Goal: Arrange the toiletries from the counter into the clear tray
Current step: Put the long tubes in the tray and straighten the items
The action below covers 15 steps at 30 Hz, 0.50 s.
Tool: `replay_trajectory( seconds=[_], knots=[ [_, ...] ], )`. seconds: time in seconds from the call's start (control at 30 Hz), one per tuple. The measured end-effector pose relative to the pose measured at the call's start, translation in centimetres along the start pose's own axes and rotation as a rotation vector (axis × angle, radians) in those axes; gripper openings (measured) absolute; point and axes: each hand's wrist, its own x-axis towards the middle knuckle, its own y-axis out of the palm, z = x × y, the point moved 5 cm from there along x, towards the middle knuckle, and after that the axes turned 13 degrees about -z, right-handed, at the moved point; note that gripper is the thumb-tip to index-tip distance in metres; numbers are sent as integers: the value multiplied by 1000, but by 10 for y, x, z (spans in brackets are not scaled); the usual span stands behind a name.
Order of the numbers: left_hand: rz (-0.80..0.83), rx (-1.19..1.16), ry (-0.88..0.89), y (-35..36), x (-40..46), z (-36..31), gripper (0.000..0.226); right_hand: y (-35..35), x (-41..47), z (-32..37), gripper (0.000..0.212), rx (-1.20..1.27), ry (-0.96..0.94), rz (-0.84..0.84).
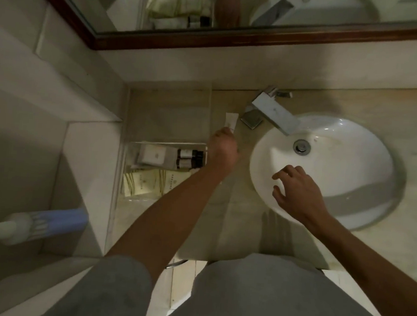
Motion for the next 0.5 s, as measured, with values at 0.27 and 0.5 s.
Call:
replay_trajectory(
  seconds=[0.27,0.5],
  knots=[
    [10,-47,-99,9,1,-4,43,-3,8,-5,33,0,-20,-11],
    [-104,-474,57,-23,-29,-10,32,-3,8,-1,32,38,-40,-38]
  ],
)
